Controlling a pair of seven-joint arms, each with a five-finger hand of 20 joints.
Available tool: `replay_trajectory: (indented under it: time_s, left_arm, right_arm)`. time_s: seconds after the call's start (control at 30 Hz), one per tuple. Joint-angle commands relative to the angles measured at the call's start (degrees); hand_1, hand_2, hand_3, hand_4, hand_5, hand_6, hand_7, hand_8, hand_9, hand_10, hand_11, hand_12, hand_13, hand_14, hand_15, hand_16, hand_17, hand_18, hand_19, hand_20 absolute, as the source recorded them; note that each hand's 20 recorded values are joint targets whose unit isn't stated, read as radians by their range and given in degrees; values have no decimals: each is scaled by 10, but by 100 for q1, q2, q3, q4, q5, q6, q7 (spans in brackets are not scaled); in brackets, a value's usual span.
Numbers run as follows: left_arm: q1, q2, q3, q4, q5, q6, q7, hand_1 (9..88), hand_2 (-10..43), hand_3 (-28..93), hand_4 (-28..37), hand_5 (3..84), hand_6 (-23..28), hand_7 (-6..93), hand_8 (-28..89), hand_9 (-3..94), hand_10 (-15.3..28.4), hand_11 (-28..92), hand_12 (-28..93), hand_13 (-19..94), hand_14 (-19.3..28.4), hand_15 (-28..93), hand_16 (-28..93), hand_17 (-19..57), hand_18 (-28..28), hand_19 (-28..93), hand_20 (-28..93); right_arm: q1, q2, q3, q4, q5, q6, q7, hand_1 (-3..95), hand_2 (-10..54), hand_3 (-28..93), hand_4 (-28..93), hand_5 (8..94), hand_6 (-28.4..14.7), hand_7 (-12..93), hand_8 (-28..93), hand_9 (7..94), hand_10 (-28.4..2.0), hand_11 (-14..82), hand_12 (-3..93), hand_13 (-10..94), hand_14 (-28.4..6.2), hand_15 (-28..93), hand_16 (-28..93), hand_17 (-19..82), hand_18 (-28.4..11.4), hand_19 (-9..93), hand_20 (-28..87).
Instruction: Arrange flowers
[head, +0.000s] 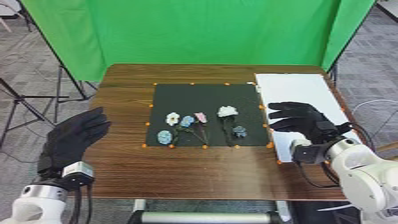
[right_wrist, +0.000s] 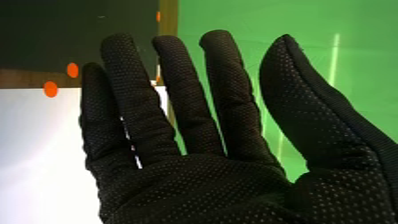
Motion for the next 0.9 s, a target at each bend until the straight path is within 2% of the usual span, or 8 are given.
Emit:
replay_trajectory:
  time_s: [0.03, 0.2, 0.33, 0.4, 0.53, 0.7, 0.77, 0.9]
  left_arm:
    - [231, -266, -164, -53, 113, -164, -168, 269, 43, 814, -202, 455, 128, 170, -96, 366, 214, 331, 93, 231, 269, 603, -133, -94, 230, 602, 48]
    - [406, -433, -157, -84, 137, -199, -214, 270, 43, 811, -199, 455, 127, 165, -94, 367, 214, 327, 95, 233, 269, 600, -132, -94, 232, 604, 44]
    - [655, -785, -253, -185, 235, -295, -212, 270, 44, 809, -199, 454, 127, 164, -92, 367, 214, 326, 96, 231, 270, 598, -132, -93, 231, 604, 42]
    - [706, -810, -201, -180, 151, -175, -103, 268, 44, 811, -199, 453, 127, 165, -92, 366, 217, 326, 96, 229, 271, 600, -131, -94, 229, 606, 41]
    - [870, -816, -304, -186, 9, -315, -72, 267, 43, 813, -199, 452, 128, 166, -93, 365, 216, 327, 97, 227, 272, 601, -132, -96, 229, 608, 40]
    - [933, -787, -307, -209, -10, -172, 34, 266, 43, 812, -199, 452, 129, 164, -94, 365, 217, 328, 97, 227, 272, 602, -133, -96, 229, 609, 39]
    - [957, -836, -331, -196, 28, -265, -75, 266, 43, 811, -199, 451, 129, 164, -93, 366, 218, 329, 97, 228, 273, 602, -133, -96, 229, 609, 38]
    - [891, -693, -244, -161, -82, -147, 146, 266, 43, 812, -200, 449, 129, 164, -92, 366, 218, 329, 97, 227, 273, 602, -134, -96, 228, 609, 37]
  right_arm:
    - [-43, 85, 52, -33, 15, 150, -61, 287, 65, 876, -283, 539, 0, 208, -150, 553, -130, 143, 138, 442, -167, 359, 122, 140, -182, 592, 129]
    - [-159, 133, 84, -9, 64, 201, -61, 284, 64, 878, -283, 532, 2, 206, -152, 539, -130, 134, 136, 434, -166, 351, 120, 135, -179, 579, 126]
    - [-138, 242, 103, 39, 34, 158, -123, 277, 63, 879, -283, 530, 2, 207, -152, 534, -130, 124, 134, 428, -168, 339, 117, 130, -178, 570, 124]
    - [-134, 288, 82, 42, 34, 238, -180, 276, 60, 881, -283, 530, 2, 207, -152, 534, -128, 123, 134, 428, -167, 334, 118, 129, -178, 567, 124]
    - [-182, 346, 57, 37, 85, 240, -204, 277, 56, 884, -283, 529, 4, 209, -154, 532, -127, 121, 136, 427, -166, 330, 122, 127, -178, 564, 128]
    - [-144, 341, 80, 67, 39, 287, -316, 282, 57, 882, -283, 522, 4, 206, -154, 528, -125, 119, 136, 425, -164, 325, 124, 125, -179, 562, 131]
    - [-124, 375, 64, 94, 78, 328, -285, 285, 64, 883, -283, 517, 7, 204, -154, 524, -123, 117, 136, 425, -163, 324, 125, 125, -178, 560, 131]
    - [-146, 385, 75, 97, 49, 388, -356, 283, 69, 887, -283, 509, 7, 203, -153, 521, -123, 117, 137, 421, -164, 324, 127, 122, -179, 560, 133]
